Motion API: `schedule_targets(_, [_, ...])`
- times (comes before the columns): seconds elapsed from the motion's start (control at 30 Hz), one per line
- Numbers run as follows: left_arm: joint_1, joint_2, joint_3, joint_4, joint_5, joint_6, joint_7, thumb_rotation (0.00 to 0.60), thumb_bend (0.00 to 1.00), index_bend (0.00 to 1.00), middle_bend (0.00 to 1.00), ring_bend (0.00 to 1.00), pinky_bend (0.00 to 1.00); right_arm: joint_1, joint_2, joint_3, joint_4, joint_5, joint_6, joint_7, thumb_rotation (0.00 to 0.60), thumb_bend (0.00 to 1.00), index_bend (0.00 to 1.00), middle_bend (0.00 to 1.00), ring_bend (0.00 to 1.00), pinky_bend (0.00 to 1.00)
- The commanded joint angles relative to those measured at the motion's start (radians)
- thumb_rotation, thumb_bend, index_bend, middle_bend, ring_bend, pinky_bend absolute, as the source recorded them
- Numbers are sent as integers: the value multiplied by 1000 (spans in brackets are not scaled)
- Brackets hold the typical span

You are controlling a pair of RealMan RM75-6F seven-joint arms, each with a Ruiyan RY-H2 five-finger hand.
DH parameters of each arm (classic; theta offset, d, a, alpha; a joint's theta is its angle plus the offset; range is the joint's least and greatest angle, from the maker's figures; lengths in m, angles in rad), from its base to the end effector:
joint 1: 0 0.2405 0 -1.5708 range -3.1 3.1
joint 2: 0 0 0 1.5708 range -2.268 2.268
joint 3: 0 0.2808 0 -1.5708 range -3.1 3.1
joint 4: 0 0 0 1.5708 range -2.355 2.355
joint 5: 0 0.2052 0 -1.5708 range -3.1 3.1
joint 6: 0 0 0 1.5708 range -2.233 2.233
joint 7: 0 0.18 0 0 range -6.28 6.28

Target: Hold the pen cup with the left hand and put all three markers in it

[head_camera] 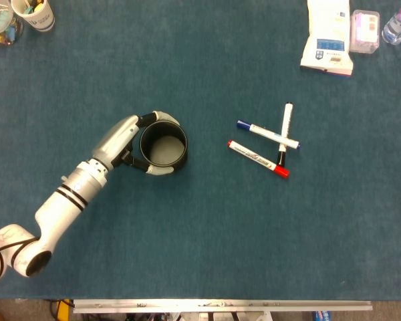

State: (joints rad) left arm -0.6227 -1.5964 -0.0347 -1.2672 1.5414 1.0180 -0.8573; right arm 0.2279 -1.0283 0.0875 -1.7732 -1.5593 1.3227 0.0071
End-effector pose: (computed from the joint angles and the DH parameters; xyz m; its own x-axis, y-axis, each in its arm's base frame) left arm -0.2035 0.3466 -0.0482 -0.3024 0.5799 0.7565 0.8790 -0.1373 0.4566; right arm -0.2649 -0.2618 0.1649 0.3514 -0.0845 0.9324 -0.9195 -0.2184 0.3267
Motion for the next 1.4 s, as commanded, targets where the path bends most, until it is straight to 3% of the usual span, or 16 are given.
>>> schedule_targets(0.03, [2, 26, 4, -31, 21, 30, 41, 600, 23, 337, 421, 345, 292, 55, -28, 10, -38, 6, -68, -3, 600, 123, 364, 250, 114, 174])
schedule_targets(0.33, [10, 59, 12, -76, 39, 72, 130, 600, 23, 337, 419, 345, 292, 192, -135, 46, -99, 142, -267, -146, 600, 136, 414, 258, 115, 174])
schedule_targets(0.47, [7, 81, 12, -100, 45, 79, 146, 600, 23, 336, 419, 345, 292, 241, -210, 71, -102, 213, -300, -223, 600, 176, 423, 263, 115, 174])
schedule_targets(0.77, [5, 127, 20, -143, 39, 72, 164, 600, 23, 334, 416, 345, 292, 340, -362, 98, -76, 402, -320, -458, 600, 175, 462, 272, 115, 174])
schedule_targets(1.03, [11, 154, 35, -172, 46, 78, 176, 600, 24, 331, 413, 345, 292, 429, -506, 97, 11, 564, -303, -653, 600, 169, 470, 272, 115, 174])
schedule_targets(1.4, [25, 181, 48, -190, 51, 95, 177, 600, 23, 330, 412, 345, 292, 526, -644, 117, 177, 725, -274, -803, 600, 169, 479, 272, 115, 174])
